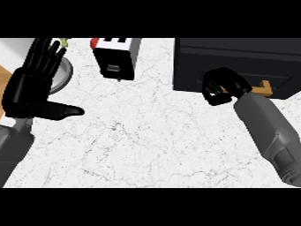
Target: Pick up the cup, place it into the drawer and close the drawer
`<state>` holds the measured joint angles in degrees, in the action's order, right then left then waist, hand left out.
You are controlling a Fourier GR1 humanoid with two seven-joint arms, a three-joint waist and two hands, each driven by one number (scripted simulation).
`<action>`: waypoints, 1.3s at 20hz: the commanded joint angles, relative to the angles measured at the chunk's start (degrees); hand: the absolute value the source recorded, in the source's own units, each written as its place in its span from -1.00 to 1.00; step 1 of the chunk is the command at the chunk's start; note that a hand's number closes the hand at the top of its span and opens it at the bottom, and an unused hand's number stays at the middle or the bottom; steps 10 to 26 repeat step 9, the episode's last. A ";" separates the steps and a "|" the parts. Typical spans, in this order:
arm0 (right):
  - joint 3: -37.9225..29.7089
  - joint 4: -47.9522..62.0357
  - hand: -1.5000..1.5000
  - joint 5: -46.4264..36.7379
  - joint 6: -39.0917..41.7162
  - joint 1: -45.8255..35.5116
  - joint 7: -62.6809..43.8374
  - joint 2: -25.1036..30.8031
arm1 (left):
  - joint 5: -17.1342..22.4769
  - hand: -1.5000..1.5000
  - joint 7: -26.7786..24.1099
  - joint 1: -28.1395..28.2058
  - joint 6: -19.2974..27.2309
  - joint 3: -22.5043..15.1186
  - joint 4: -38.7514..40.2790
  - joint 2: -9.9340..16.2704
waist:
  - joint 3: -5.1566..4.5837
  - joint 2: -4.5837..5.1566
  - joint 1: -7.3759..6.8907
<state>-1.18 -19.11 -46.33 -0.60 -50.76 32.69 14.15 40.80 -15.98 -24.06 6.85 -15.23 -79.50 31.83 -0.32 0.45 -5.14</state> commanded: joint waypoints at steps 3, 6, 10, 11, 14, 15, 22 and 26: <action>-4.83 3.03 1.00 2.28 -1.20 -6.16 -3.85 6.15 | -0.19 -1.00 -1.10 0.38 -1.34 0.06 1.46 -0.73 | 0.52 2.65 -1.23; -5.00 3.09 1.00 2.38 -1.66 -6.23 -3.61 5.92 | -0.38 -1.00 -1.06 0.57 -2.01 -0.48 1.48 -0.99 | 0.52 2.75 -1.82; -5.39 3.41 1.00 2.76 -0.87 -6.02 -2.48 6.75 | -0.44 -1.00 -0.81 -0.06 -1.43 -0.66 1.82 -1.96 | 0.53 2.70 -1.35; -5.39 3.41 1.00 2.76 -0.87 -6.02 -2.48 6.75 | -0.44 -1.00 -0.81 -0.06 -1.43 -0.66 1.82 -1.96 | 0.53 2.70 -1.35; -5.39 3.41 1.00 2.76 -0.87 -6.02 -2.48 6.75 | -0.44 -1.00 -0.81 -0.06 -1.43 -0.66 1.82 -1.96 | 0.53 2.70 -1.35; -5.39 3.41 1.00 2.76 -0.87 -6.02 -2.48 6.75 | -0.44 -1.00 -0.81 -0.06 -1.43 -0.66 1.82 -1.96 | 0.53 2.70 -1.35; -5.39 3.41 1.00 2.76 -0.87 -6.02 -2.48 6.75 | -0.44 -1.00 -0.81 -0.06 -1.43 -0.66 1.82 -1.96 | 0.53 2.70 -1.35; -5.39 3.41 1.00 2.76 -0.87 -6.02 -2.48 6.75 | -0.44 -1.00 -0.81 -0.06 -1.43 -0.66 1.82 -1.96 | 0.53 2.70 -1.35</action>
